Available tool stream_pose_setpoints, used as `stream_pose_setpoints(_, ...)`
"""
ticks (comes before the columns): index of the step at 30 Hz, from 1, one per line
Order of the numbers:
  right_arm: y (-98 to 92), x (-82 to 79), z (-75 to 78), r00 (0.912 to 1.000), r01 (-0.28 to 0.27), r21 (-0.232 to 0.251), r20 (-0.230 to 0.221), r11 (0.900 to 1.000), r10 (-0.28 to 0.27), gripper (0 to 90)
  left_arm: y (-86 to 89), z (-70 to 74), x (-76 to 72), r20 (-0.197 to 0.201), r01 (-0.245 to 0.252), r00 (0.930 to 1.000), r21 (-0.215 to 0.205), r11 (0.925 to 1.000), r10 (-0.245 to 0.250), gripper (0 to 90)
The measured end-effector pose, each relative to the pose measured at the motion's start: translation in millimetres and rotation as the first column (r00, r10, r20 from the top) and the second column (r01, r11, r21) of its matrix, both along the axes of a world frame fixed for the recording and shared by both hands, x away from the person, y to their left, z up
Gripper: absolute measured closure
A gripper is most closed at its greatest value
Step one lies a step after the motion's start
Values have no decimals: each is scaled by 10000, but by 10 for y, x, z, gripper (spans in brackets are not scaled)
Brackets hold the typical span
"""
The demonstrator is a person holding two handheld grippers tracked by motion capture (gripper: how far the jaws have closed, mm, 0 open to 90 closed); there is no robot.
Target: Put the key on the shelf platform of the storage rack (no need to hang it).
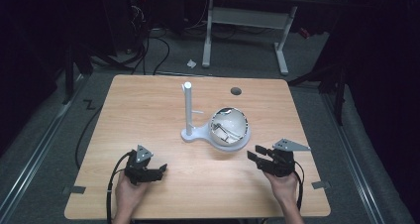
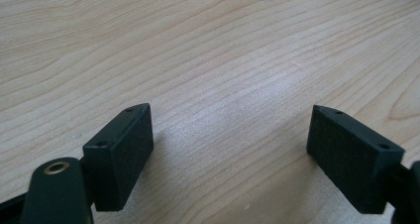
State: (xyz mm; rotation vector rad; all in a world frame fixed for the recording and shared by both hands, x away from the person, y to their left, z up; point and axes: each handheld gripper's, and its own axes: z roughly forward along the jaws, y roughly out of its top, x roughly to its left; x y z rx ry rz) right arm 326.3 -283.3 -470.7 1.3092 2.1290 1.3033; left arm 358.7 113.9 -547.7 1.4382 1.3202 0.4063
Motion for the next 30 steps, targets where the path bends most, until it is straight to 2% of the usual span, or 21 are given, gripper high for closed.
stream_pose_setpoints(19,189,-19,-206,9975,-645,-222,-308,9977,638,531,-1,-1,-2,21,-4,10000,23,10000,4,186)
stream_pose_setpoints(24,253,-11,-254,9975,-679,-553,-247,9962,666,531,0,-1,-2,23,-5,10000,24,10000,5,186)
stream_pose_setpoints(30,322,20,-329,9968,-737,-700,-370,9948,712,532,-1,-1,-2,25,-5,10000,5,10000,5,186)
